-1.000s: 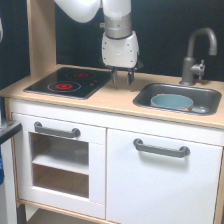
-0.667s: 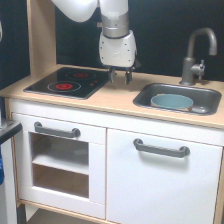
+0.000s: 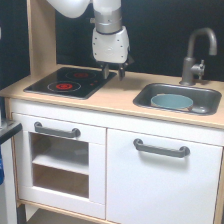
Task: Place the pot in the sink
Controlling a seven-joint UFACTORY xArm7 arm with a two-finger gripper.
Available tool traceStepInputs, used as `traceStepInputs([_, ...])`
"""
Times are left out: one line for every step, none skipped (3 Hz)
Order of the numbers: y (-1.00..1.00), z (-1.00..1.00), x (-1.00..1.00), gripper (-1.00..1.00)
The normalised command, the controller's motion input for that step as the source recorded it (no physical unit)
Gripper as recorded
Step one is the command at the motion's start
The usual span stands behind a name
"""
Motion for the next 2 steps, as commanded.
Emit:
traceStepInputs([-0.30, 0.70, -0.55, 1.00])
traceStepInputs([-0.32, 0.65, -0.47, 1.00])
